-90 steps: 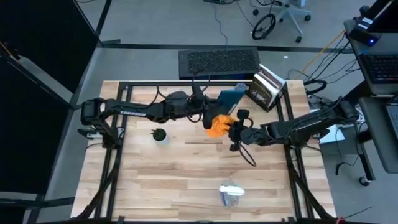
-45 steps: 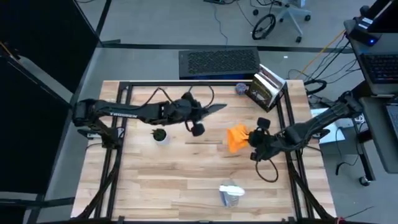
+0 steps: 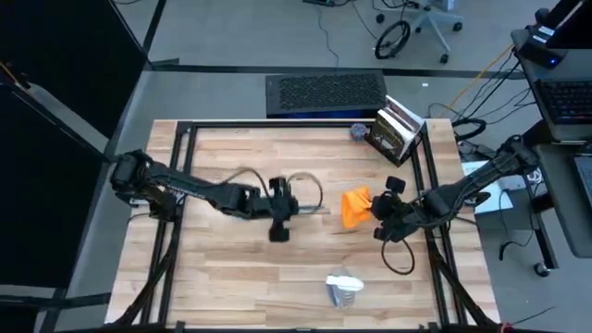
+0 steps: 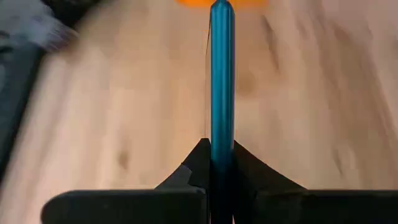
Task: Apply microfiber cloth
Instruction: Wipe the blue tablet with the orange microfiber cloth
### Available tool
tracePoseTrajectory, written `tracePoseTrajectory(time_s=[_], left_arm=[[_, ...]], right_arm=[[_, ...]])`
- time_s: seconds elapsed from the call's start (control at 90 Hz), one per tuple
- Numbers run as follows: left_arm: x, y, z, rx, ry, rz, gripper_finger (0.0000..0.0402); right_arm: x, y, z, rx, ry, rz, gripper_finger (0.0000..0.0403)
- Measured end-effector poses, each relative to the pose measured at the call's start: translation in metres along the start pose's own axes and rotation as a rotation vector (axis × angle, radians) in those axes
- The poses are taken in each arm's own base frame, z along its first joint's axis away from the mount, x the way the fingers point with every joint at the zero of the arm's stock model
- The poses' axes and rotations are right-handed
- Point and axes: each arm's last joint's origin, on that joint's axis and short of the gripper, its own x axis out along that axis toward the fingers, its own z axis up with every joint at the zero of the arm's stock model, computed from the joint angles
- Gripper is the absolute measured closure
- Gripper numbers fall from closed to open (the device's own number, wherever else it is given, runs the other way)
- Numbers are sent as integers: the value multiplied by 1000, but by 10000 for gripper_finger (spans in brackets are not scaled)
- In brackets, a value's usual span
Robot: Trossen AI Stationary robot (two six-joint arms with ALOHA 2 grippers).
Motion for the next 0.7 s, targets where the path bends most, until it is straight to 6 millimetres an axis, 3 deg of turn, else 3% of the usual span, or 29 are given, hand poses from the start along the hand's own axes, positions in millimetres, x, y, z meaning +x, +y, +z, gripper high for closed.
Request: tracePoseTrajectory(time_s=[0.278,0.444,0.7], left_arm=[[17,-35,-18,-50,143,1,393],[29,-45,-22,-50,164,8,391],[37,-49,-25,-59,179,-24,335]], right_arm=[[0,0,0,-1,1,0,392],[0,0,0,-1,1,1,392],[0,1,0,27,-1,7,392]])
